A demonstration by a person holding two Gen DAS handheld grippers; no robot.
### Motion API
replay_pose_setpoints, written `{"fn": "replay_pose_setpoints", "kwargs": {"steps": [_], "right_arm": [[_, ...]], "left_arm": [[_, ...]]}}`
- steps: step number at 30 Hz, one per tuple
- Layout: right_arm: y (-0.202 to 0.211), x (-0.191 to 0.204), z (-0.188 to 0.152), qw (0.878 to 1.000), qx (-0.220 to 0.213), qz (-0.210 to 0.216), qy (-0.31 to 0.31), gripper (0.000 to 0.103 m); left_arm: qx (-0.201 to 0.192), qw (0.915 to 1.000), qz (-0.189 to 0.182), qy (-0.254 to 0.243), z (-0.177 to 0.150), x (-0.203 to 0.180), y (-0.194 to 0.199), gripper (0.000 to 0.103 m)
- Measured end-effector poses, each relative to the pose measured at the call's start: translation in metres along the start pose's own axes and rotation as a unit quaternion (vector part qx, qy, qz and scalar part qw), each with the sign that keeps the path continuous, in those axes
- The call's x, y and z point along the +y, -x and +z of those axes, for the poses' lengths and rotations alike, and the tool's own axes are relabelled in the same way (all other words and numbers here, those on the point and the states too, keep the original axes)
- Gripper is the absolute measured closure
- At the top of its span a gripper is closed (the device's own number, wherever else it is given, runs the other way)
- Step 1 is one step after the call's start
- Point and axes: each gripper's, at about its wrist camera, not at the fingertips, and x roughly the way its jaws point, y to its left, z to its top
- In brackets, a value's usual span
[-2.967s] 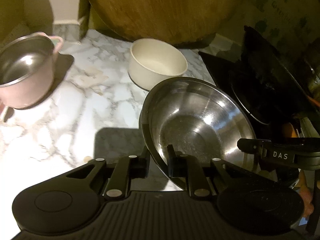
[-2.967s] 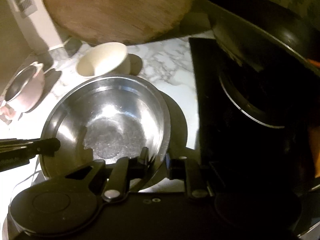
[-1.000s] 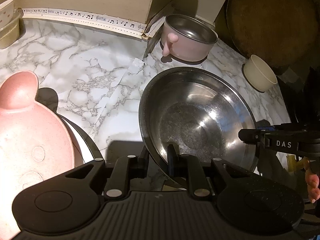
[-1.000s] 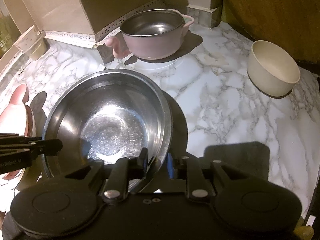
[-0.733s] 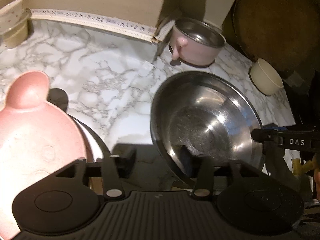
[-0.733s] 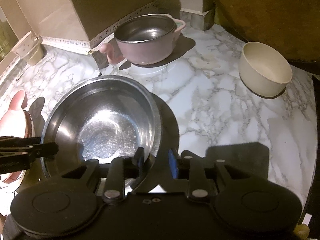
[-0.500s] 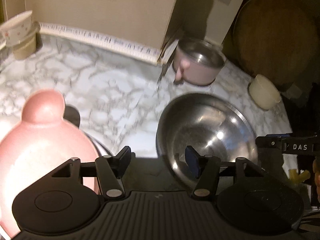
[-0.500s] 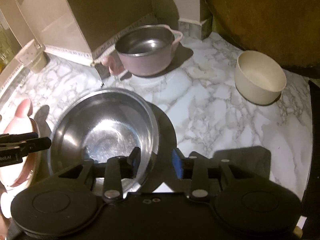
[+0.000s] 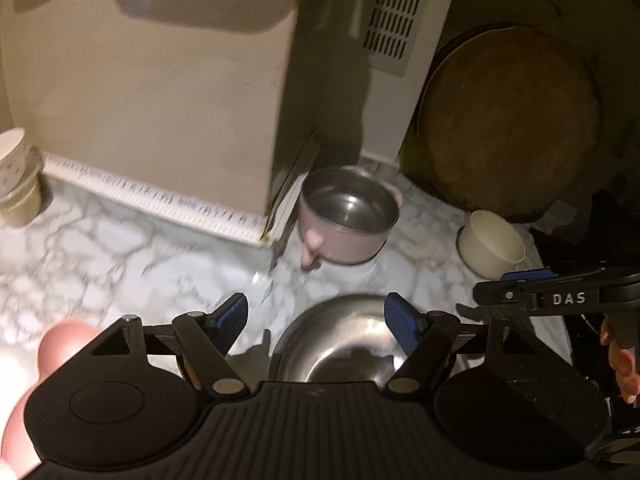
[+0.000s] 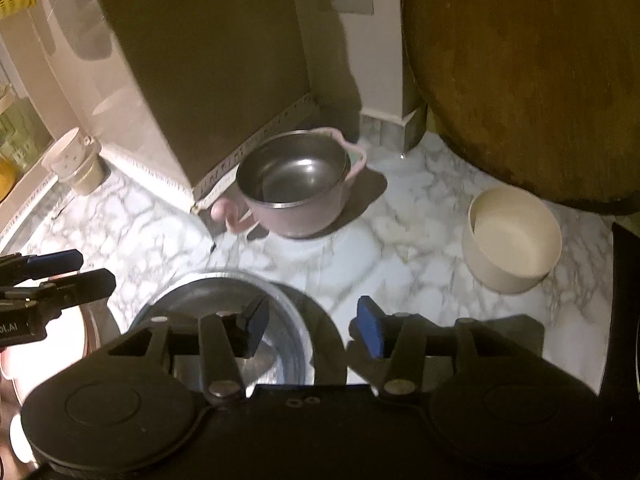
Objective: Organize plates and bowls
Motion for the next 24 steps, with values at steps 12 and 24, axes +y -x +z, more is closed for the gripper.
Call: {"fn": "replay_pose_setpoints", "kwargs": {"steps": [12,24], "right_arm": [[-0.035,-0.026,0.051,0.999,-0.001,-0.009,-0.033,0.040],[-0.092,-0.057,0.089,0.997,0.019,-0.020,-0.068,0.040]], "left_arm": [[0.023,0.9974,-0.009,-0.068,0.030,-0.034,-0.062,0.027],[0.045,0.9954,0.005,-0.085,0.035,-0.029,-0.118,0.028]]}}
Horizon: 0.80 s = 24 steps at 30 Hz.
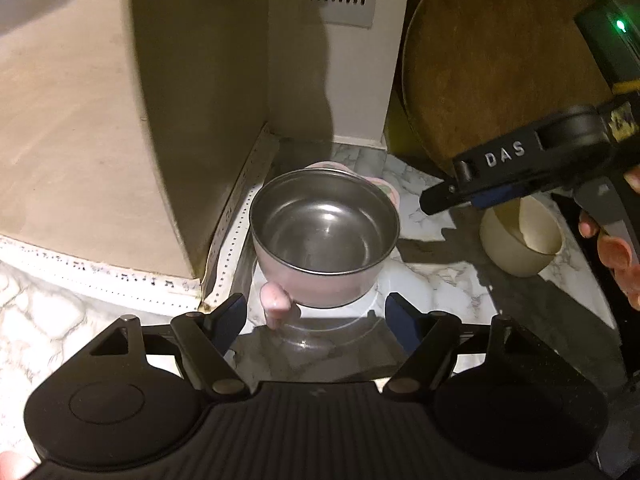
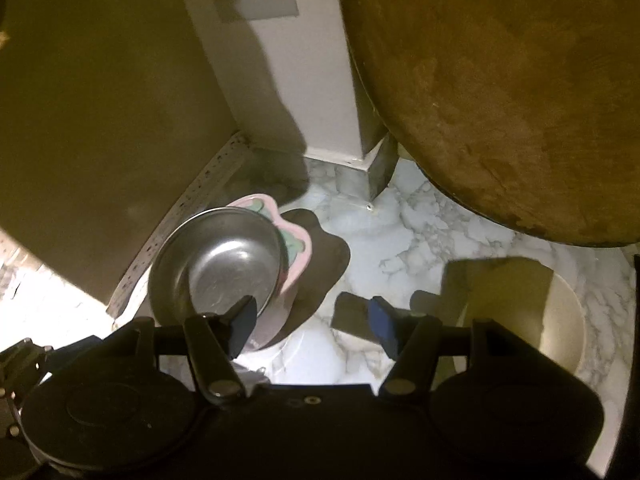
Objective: Organize plates and bowls
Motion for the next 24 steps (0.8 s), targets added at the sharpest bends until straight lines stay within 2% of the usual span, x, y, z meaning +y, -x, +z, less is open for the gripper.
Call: {"fn": "replay_pose_setpoints", "kwargs": {"steps": [9,15,19,21,22,24], "right_arm": [[-0.030,-0.006,0.012,1.000,0.021,0.007,-0.009,0.044],[-0.047,-0.008,0.013,0.999,0.040,0.025,-0.021,0.052],[-0.057,-0.004,0.009,0.997,0.063,0.040,-0.023,0.067],[-0.056,-0.002,0.009,0.996,0.063,0.051,-0.022,0.077],[-0.056,-0.001,0.010,0.996,0.065,0.058,-0.020,0.085],[-0.053,0.004,0.013,0.997,0.063,0.041,-0.008,0.087]], "left_arm": [[0.002,0.9998,0.000,-0.018,0.007,-0.002,-0.023,0.028],[0.000,0.9997,-0.005,-0.023,0.016,-0.009,-0.031,0.030],[-0.001,0.9997,-0.007,-0.023,0.016,-0.008,-0.031,0.030],[0.000,0.9998,-0.008,-0.018,0.018,-0.006,-0.031,0.030],[0.000,0.9998,-0.008,-0.018,0.019,-0.005,-0.033,0.030],[0.000,0.9998,-0.007,-0.017,0.020,-0.004,-0.033,0.030]]}}
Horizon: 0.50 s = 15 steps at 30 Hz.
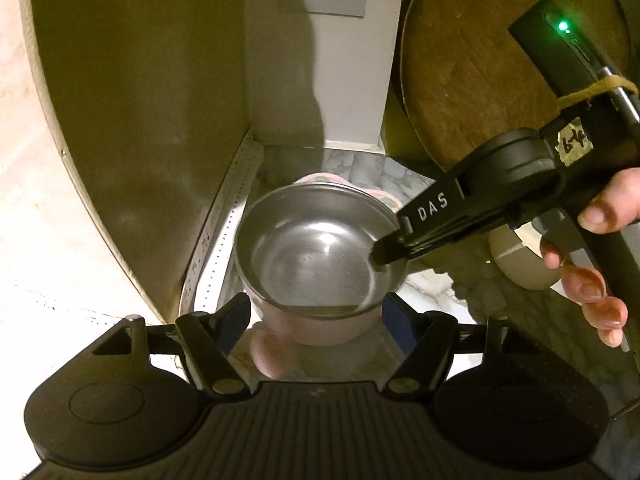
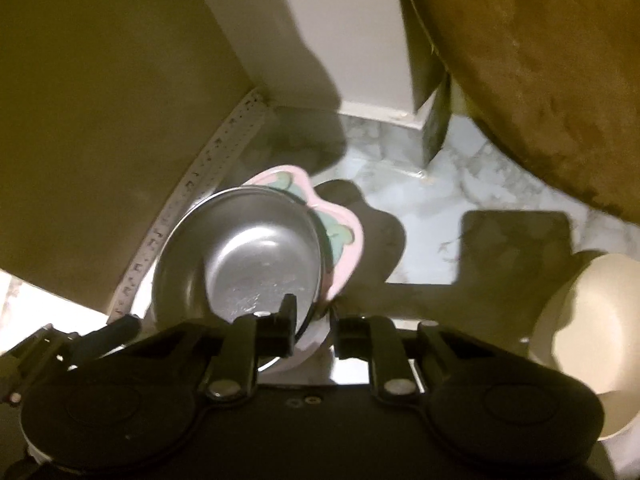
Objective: Organize plates and bowls
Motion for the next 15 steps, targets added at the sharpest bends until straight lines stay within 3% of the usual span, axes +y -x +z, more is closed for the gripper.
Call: {"fn": "replay_pose_setpoints", "kwargs": {"steps": [8,12,15], "right_arm": [[0.004,-0.001,-0.006,0.999,-0.004,-0.020,0.033,0.096],[0.004,0.002,-0.014,0.998,-0.008,-0.031,0.050,0.097],[0.004,0.002,-0.016,0.998,-0.010,-0.035,0.052,0.097]], "left_arm": [[0.008,0.9998,0.000,0.018,0.005,0.007,-0.008,0.032],[0.030,0.9986,-0.007,0.042,0.004,0.013,-0.020,0.060],[0.042,0.9975,-0.008,0.056,0.004,0.015,-0.028,0.070]]}}
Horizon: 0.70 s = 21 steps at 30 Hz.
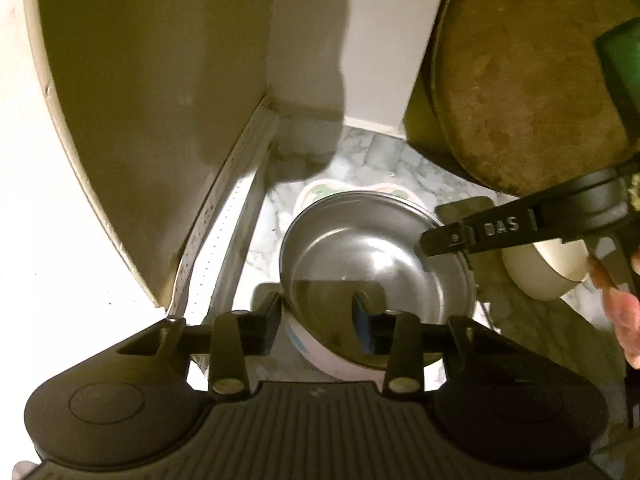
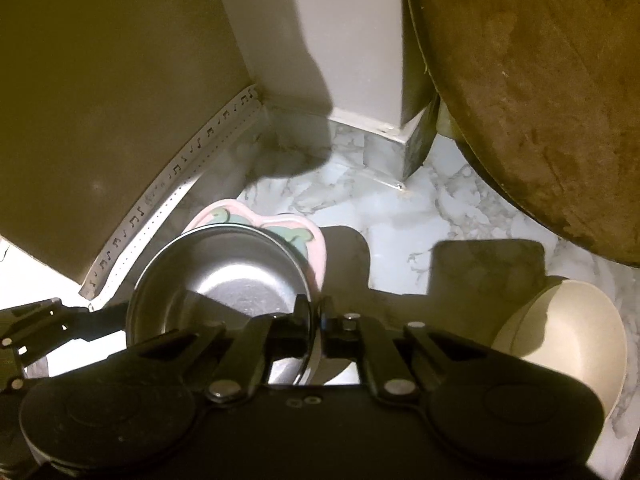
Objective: Organize plates and bowls
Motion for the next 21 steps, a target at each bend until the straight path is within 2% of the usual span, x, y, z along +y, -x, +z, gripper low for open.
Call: {"fn": "replay_pose_setpoints", "kwargs": {"steps": [2,3,6,10,21], "right_arm": [[0.000,0.000,0.000,1.000,-0.001,-0.002,0.001,0.097],[0.000,0.000,0.000,1.000,-0.002,-0.003,-0.001,0.097],[0.002,-0.001,0.001,1.000,-0.003,-0.003,-0.006,0.097],[0.007,0.005,0.001,1.000,-0.010,-0.010,0.001,0.097],[0.059,0.016,0.005,0.999,-0.039,-0.028,0.015,0.097]], "left_arm": [[0.004,1.0000,0.006,0.004,0.000,0.002,-0.004,0.076],[0.004,0.9999,0.013,0.008,0.001,0.004,-0.005,0.085],[0.004,0.9995,0.014,0.027,0.002,0.008,-0.006,0.088],[0.002,0.9991,0.026,0.033,0.002,0.006,-0.002,0.091],[-0.021,0.9995,0.016,0.019,0.014,-0.010,0.041,0.091]]}}
